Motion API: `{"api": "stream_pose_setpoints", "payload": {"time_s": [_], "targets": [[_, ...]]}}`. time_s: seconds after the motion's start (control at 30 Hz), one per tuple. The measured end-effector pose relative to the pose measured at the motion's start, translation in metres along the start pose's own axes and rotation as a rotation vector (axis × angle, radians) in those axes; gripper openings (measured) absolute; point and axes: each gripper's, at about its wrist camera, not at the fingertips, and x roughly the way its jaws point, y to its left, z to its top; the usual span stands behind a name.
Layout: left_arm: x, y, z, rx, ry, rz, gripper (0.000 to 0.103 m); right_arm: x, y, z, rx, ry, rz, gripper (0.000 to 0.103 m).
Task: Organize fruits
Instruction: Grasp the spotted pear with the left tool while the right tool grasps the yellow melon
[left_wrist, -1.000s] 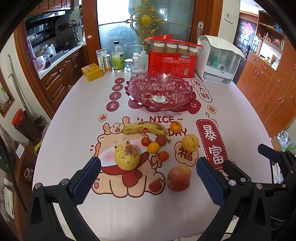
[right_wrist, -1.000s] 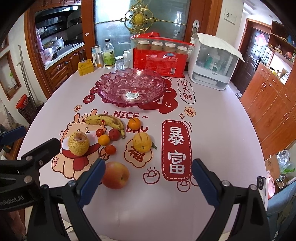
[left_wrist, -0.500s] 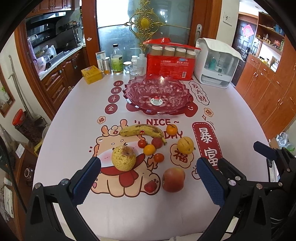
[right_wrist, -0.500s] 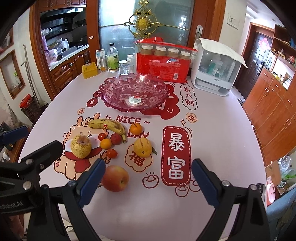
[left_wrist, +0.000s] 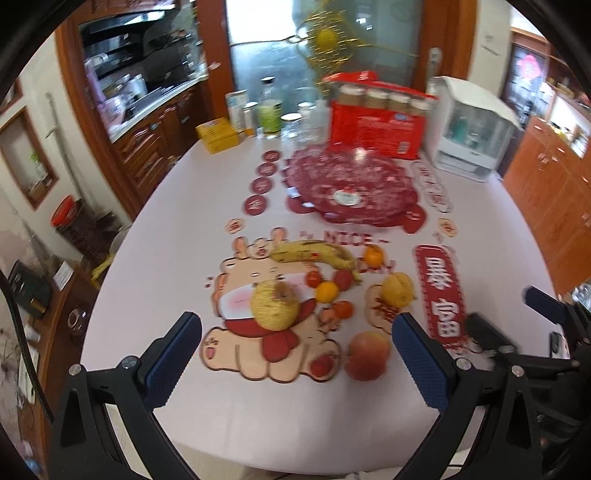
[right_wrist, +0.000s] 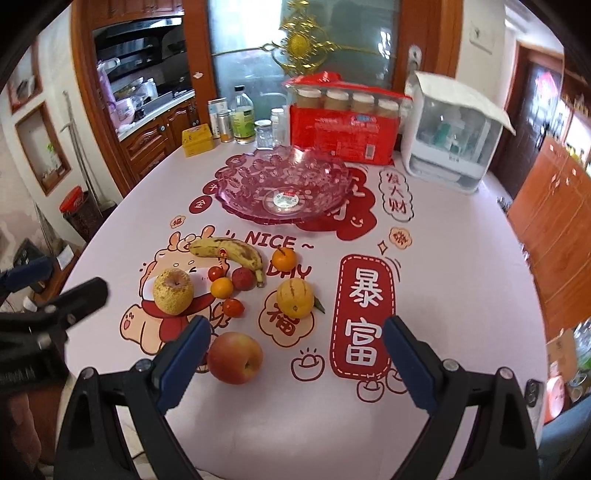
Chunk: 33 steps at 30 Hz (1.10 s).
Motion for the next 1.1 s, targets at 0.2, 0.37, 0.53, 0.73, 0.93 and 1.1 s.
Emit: {"api": "stream_pose_setpoints", "payload": {"time_s": [0.2,0.37,0.53,0.73,0.93,1.1], "targets": [[0.036,0.041,0.011,-0.077,0.053,0.109,0.102,0.022,-0.024,0.003,0.073,0.051,-0.031,0.095],[0.066,0.075,0.023,-0.125,0.096,0.151,0.102,0.033,-0.039,0.010,0.099,0.060,-0.085,0.095],[0.090,0.098,0.038,-0.152,0.119,0.180,0.102,0.043,-0.048,0.020,0.103,0.053,-0.123,0.095],[0.117,0.108,0.049,-0.158,0.152,0.165,0.102,0.061,-0.058,0.037,0.127,0.068,-0.127,0.095],[0.154,0.096,0.036,-0.136,0.240,0.098,0.102,0.096,-0.048,0.040,0.078,0.131,-0.139,0.095],[0.178,0.079,0.023,-0.098,0.297,0.046,0.102,0.124,-0.037,0.036,0.069,0.194,-0.092,0.095]]}}
